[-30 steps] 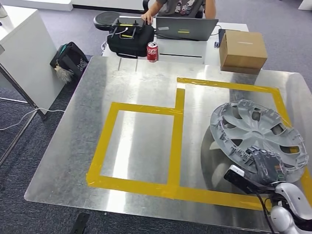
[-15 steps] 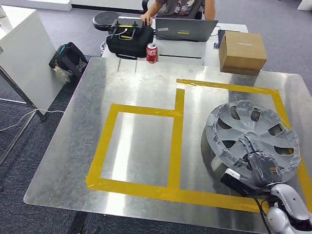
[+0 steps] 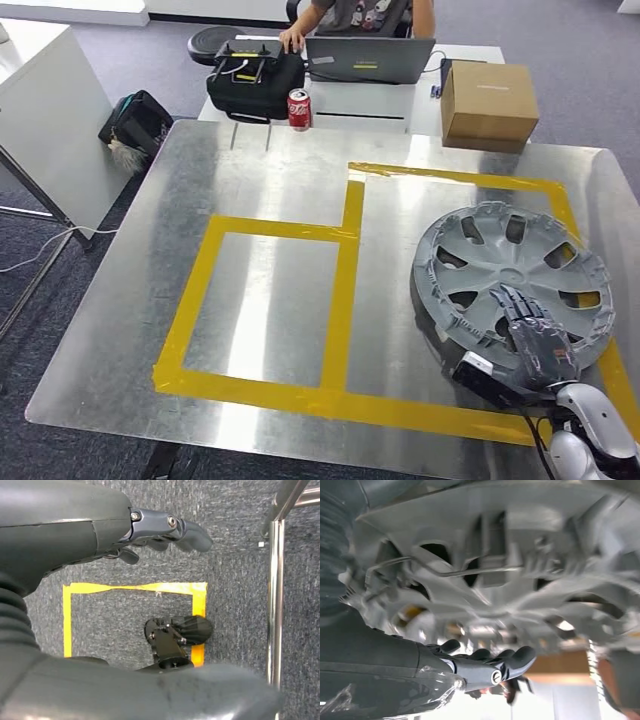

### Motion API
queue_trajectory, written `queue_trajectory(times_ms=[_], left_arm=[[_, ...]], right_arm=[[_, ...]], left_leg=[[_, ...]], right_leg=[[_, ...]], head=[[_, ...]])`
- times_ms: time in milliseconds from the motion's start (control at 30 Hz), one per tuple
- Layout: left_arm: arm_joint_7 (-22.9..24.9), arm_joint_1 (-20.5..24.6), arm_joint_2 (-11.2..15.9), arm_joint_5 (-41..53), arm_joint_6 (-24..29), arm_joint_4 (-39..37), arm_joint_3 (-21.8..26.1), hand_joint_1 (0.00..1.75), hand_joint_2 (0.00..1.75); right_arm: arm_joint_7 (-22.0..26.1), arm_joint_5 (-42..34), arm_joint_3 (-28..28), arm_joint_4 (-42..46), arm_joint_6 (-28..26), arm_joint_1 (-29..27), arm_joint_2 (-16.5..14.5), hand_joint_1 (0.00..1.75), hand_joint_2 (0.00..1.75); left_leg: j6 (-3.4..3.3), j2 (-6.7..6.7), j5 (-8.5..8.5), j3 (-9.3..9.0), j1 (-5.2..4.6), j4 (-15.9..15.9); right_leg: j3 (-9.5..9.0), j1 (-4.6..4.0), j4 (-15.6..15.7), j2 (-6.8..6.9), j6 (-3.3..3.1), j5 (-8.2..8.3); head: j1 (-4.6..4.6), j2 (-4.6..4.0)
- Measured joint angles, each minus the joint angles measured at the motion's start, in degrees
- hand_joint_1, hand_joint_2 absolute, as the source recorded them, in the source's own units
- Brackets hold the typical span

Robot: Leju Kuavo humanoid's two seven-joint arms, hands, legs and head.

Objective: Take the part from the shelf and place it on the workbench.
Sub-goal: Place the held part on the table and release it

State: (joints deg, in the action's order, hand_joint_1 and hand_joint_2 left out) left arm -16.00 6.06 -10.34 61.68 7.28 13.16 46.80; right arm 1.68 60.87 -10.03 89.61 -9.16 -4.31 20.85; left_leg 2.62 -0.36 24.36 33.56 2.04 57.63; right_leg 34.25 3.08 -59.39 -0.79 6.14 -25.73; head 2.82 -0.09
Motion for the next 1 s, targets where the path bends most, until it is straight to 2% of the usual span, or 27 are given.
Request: queue_trajectory(times_ms=[167, 267, 333, 367, 400, 433, 467, 500, 533, 567, 600, 633, 667, 733, 767, 800, 833, 900, 933, 967, 1000], left_arm=[[0.0, 0.0, 0.0, 0.0, 0.0, 0.0, 0.0, 0.00, 0.00], [0.0, -0.1, 0.0, 0.0, 0.0, 0.0, 0.0, 0.00, 0.00], [-0.1, -0.1, -0.1, -0.2, 0.0, 0.0, 0.0, 0.00, 0.00], [-0.2, -0.1, -0.2, -0.2, 0.0, 0.0, 0.0, 0.00, 0.00], [-0.3, -0.1, -0.2, -0.3, -0.1, 0.0, 0.0, 0.00, 0.00], [-0.6, -0.1, -0.2, -0.4, -0.2, 0.0, 0.0, 0.00, 0.00], [-1.0, -0.1, -0.1, -0.6, -0.2, 0.0, 0.1, 0.00, 0.00], [-1.4, -0.2, -0.1, -0.8, -0.3, 0.0, 0.1, 0.00, 0.00], [-1.8, -0.2, -0.1, -1.0, -0.3, 0.0, 0.2, 0.00, 0.00], [-2.1, -0.3, -0.1, -1.2, -0.3, 0.0, 0.3, 0.00, 0.00], [-2.2, -0.4, -0.1, -1.3, -0.3, 0.0, 0.3, 0.00, 0.00], [-2.3, -0.4, -0.1, -1.4, -0.2, 0.0, 0.4, 0.00, 0.00], [-2.4, -0.4, -0.2, -1.6, -0.2, 0.0, 0.5, 0.00, 0.00], [-2.7, -0.5, -0.2, -1.9, 0.0, 0.0, 0.8, 0.00, 0.00], [-3.0, -0.5, -0.2, -2.0, 0.1, 0.0, 0.9, 0.00, 0.00], [-3.2, -0.5, -0.2, -2.2, 0.2, 0.0, 1.0, 0.00, 0.00], [-3.4, -0.6, -0.3, -2.3, 0.3, 0.0, 1.1, 0.00, 0.00], [-3.5, -0.8, -0.3, -2.4, 0.4, 0.0, 1.2, 0.00, 0.00], [-3.5, -0.9, -0.3, -2.4, 0.4, 0.0, 1.3, 0.00, 0.00], [-3.6, -1.0, -0.3, -2.4, 0.4, 0.0, 1.3, 0.00, 0.00], [-3.6, -1.0, -0.3, -2.4, 0.5, 0.0, 1.3, 0.00, 0.00]], right_arm=[[0.0, 0.0, 0.0, 0.0, 0.0, 0.0, 0.0, 0.00, 0.00], [0.1, 0.0, -0.1, 0.0, -0.2, -0.1, 0.0, 0.00, 0.00], [1.2, -1.4, -0.2, 0.1, -0.6, -0.2, -0.1, 0.00, 0.00], [2.4, -2.7, -0.4, 0.4, -1.0, -0.3, -0.3, 0.00, 0.00], [3.7, -4.2, -0.7, 0.9, -1.5, -0.7, -0.7, 0.00, 0.00], [4.9, -5.4, -1.1, 1.7, -2.1, -1.2, -1.1, 0.00, 0.00], [6.4, -7.2, -1.9, 3.1, -2.5, -1.8, -1.7, 0.00, 0.00], [7.3, -8.6, -2.8, 4.4, -2.7, -2.3, -2.1, 0.00, 0.00], [8.2, -9.9, -3.7, 5.5, -2.8, -2.5, -2.5, 0.00, 0.00], [8.8, -11.1, -4.5, 6.3, -2.8, -2.8, -2.8, 0.00, 0.00], [9.0, -11.7, -4.8, 6.7, -2.9, -2.9, -3.0, 0.00, 0.00], [9.2, -12.4, -5.1, 7.0, -3.2, -3.0, -3.2, 0.00, 0.00], [9.4, -13.2, -5.4, 7.4, -3.7, -3.2, -3.5, 0.00, 0.00], [9.9, -14.7, -5.7, 8.5, -5.0, -3.8, -4.0, 0.00, 0.00], [10.2, -15.5, -5.9, 9.1, -5.8, -4.2, -4.3, 0.00, 0.00], [10.4, -16.1, -6.0, 9.7, -6.6, -4.7, -4.6, 0.00, 0.00], [10.6, -16.6, -6.2, 10.2, -7.3, -5.2, -4.9, 0.00, 0.00], [10.9, -17.1, -6.4, 11.1, -8.0, -6.2, -5.4, 0.00, 0.00], [10.9, -17.2, -6.6, 11.4, -8.1, -6.5, -5.6, 0.00, 0.00], [11.0, -17.2, -6.7, 11.7, -8.2, -6.8, -5.8, 0.00, 0.00], [11.0, -17.2, -6.7, 12.0, -8.2, -6.9, -5.9, 0.00, 0.00]], left_leg=[[0.01, 0.00, -0.01, 0.00, 0.00, 0.0], [0.20, 0.00, -0.21, 0.08, 0.01, -0.2], [0.50, 0.08, 0.47, 0.49, 0.11, 0.1], [0.52, 0.11, 2.33, 1.75, 0.02, 2.9], [0.05, 0.15, 4.31, 3.35, -0.36, 6.8], [-0.93, 0.03, 4.60, 3.08, -1.08, 7.3], [-2.14, 0.00, 4.38, 2.69, -1.64, 6.8], [-3.27, 0.00, 2.75, 1.35, -2.07, 3.9], [-3.97, 0.03, 1.02, -0.31, -2.21, -0.2], [-4.20, 0.20, 0.61, -0.16, -2.07, -0.9], [-4.18, 0.28, 0.42, 0.07, -2.08, -0.9], [-4.12, 0.34, 0.23, 0.26, -2.07, -0.8], [-4.01, 0.37, 0.05, 0.43, -2.03, -0.8], [-3.69, 0.36, -0.25, 0.69, -1.96, -0.6], [-3.43, 0.33, -0.41, 0.82, -2.01, -0.5], [-3.14, 0.29, -0.64, 0.91, -2.08, -0.4], [-2.80, 0.26, -0.96, 1.00, -2.16, -0.4], [-2.17, 0.23, -1.45, 1.21, -2.16, -0.4], [-1.85, 0.23, -0.96, 1.47, -2.10, -0.1], [-1.53, 0.24, 0.41, 1.97, -2.07, 1.0], [-1.24, 0.24, 2.65, 2.82, -2.02, 3.2]], right_leg=[[0.00, 0.00, 0.0, 0.00, -0.01, 0.00], [0.27, -0.01, -0.2, -0.03, -0.20, 0.05], [0.88, -0.07, -0.7, -0.17, -1.02, 0.11], [1.20, -0.23, -0.8, -0.19, -1.63, 0.20], [1.68, -0.68, -0.9, -0.21, -2.50, 0.44], [2.22, -1.21, -0.9, -0.27, -2.96, 0.89], [3.35, -1.76, -1.9, -0.21, -2.96, 0.23], [4.72, -2.18, -4.1, -0.16, -2.70, -1.13], [6.08, -2.31, -7.3, -0.06, -2.15, -3.11], [7.36, -2.34, -11.2, 0.12, -1.68, -5.47], [7.86, -2.34, -13.9, 0.18, -1.57, -6.59], [7.51, -2.32, -14.8, 0.24, -1.46, -6.68], [6.01, -2.26, -13.3, 0.30, -1.35, -5.75], [0.71, -2.12, -5.6, 0.52, -1.15, -3.39], [-1.65, -2.17, -2.0, 0.53, -1.32, -2.64], [-3.06, -2.24, 0.2, 0.53, -1.59, -2.41], [-3.50, -2.38, 1.0, 0.46, -1.98, -2.55], [-3.09, -2.46, 0.9, 0.35, -2.97, -1.82], [-2.75, -2.41, 0.9, 0.34, -3.51, -1.47], [-2.29, -2.34, 1.0, 0.36, -4.11, -1.04], [-1.71, -2.26, 1.0, 0.40, -4.62, -0.54]], head=[[-0.03, 0.00], [-0.41, 0.00], [-0.72, 0.00], [-0.83, 0.00], [-0.93, 0.00], [-0.97, 0.00], [-0.84, 0.00], [-0.66, 0.00], [-0.51, 0.00], [-0.35, 0.00], [-0.35, 0.00], [-0.36, 0.00], [-0.35, 0.00], [-0.35, 0.00], [-0.37, 0.00], [-0.38, 0.00], [-0.39, 0.00], [-0.41, 0.00], [-0.43, 0.00], [-0.48, 0.00], [-0.54, 0.00]])
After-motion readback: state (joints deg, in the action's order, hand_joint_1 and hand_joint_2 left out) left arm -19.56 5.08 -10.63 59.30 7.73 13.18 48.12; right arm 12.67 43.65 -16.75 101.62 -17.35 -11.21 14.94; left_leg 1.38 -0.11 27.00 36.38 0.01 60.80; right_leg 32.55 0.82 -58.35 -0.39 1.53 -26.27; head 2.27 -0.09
